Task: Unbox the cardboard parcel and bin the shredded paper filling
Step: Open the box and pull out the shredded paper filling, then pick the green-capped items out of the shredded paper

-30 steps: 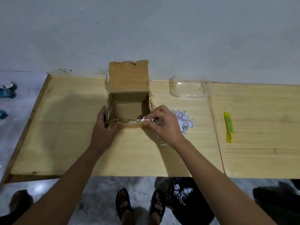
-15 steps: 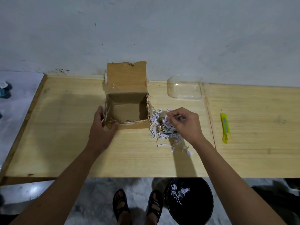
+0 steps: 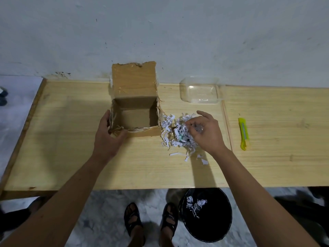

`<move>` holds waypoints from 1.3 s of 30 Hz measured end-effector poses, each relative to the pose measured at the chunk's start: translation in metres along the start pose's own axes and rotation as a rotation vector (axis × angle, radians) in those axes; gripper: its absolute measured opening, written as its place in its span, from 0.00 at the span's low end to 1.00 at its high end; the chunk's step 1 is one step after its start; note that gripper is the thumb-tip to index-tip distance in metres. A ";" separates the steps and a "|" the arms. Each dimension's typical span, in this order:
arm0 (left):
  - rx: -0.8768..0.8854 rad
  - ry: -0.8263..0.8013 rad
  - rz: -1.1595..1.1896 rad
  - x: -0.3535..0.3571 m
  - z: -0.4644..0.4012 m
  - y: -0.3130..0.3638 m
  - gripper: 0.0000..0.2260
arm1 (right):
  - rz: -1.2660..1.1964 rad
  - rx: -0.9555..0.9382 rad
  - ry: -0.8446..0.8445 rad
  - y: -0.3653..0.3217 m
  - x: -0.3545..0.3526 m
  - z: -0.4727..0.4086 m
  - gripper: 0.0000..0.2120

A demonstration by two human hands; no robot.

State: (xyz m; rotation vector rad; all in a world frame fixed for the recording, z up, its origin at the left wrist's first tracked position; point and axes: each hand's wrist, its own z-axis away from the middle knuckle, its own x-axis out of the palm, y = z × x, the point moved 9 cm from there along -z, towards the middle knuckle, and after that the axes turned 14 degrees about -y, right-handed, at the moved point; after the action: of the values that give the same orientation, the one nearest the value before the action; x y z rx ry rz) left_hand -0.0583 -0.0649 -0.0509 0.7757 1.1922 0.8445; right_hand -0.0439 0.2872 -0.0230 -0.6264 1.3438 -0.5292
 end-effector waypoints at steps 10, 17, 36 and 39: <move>0.015 -0.007 -0.014 -0.005 0.001 -0.001 0.39 | -0.051 -0.076 0.016 -0.008 -0.002 -0.002 0.07; 0.369 0.105 -0.356 0.015 0.016 0.071 0.35 | -0.053 -0.075 0.000 -0.003 0.002 0.002 0.05; 0.325 -0.712 -0.648 0.219 -0.022 0.075 0.53 | 0.100 -0.129 -0.229 0.048 0.026 0.004 0.44; 0.375 -0.632 -0.623 0.215 -0.028 0.081 0.41 | 0.053 -0.169 -0.209 0.042 0.019 0.000 0.34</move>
State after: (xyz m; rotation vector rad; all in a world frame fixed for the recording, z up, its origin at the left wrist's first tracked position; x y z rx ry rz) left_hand -0.0634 0.1642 -0.0855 0.8185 0.9296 -0.1503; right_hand -0.0410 0.3045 -0.0656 -0.7604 1.2111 -0.3000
